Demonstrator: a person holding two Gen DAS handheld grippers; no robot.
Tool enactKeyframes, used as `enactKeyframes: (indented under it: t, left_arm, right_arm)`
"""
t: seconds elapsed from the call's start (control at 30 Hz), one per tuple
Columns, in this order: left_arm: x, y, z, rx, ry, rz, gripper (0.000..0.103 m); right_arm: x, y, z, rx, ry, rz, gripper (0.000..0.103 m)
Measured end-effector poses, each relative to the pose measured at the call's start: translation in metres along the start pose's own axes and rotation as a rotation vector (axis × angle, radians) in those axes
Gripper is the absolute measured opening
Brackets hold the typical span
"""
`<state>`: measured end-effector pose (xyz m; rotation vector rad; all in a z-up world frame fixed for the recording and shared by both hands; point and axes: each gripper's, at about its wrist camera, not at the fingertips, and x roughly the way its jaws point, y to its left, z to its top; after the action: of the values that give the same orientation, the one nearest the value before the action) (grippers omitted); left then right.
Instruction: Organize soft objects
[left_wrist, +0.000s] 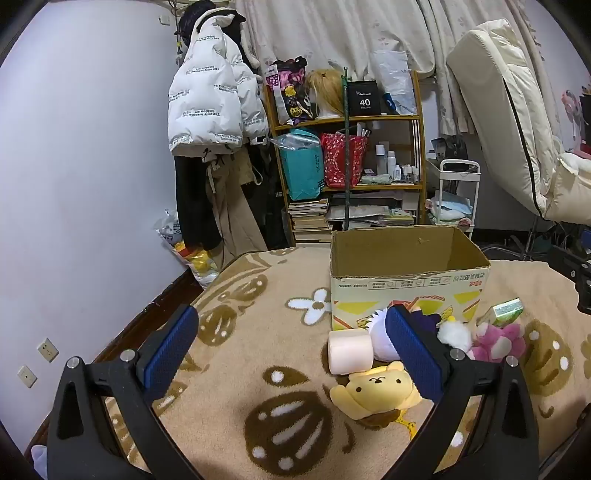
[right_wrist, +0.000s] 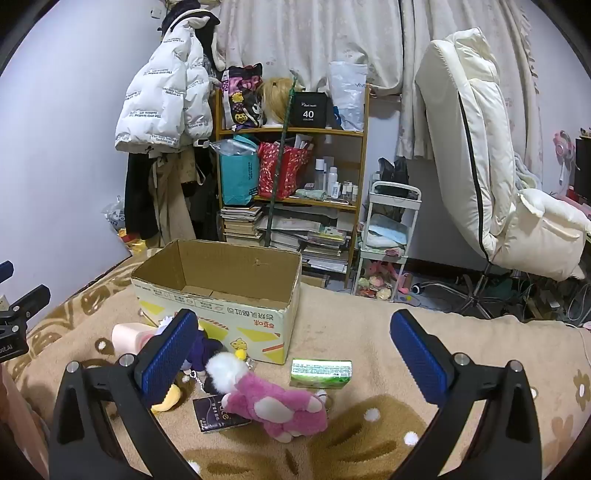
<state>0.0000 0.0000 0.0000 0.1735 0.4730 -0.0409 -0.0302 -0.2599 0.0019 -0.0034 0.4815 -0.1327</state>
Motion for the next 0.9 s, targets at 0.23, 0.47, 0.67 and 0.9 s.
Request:
enactKeyframes:
  t: [0.23,0.47,0.67,0.9]
  left_arm:
    - [-0.0002,0.0000,-0.0001,0.002,0.003,-0.003,0.100]
    - [-0.0001,0.0005,-0.0001,0.000,0.002,-0.001,0.100]
    - [0.0002,0.0006,-0.0003,0.000,0.002,-0.001,0.100]
    - [-0.0016,0.0012,-0.0003,0.000,0.001,0.000,0.100]
  right_arm:
    - [0.0002,0.0002,0.0001,0.000,0.007,-0.001,0.103]
    - [0.0003,0.0008,0.0001,0.000,0.007,-0.002,0.103]
    - [0.0008,0.0000,-0.0002,0.000,0.007,0.000,0.103]
    - [0.0006,0.0001,0.0001,-0.001,0.007,0.000,0.103]
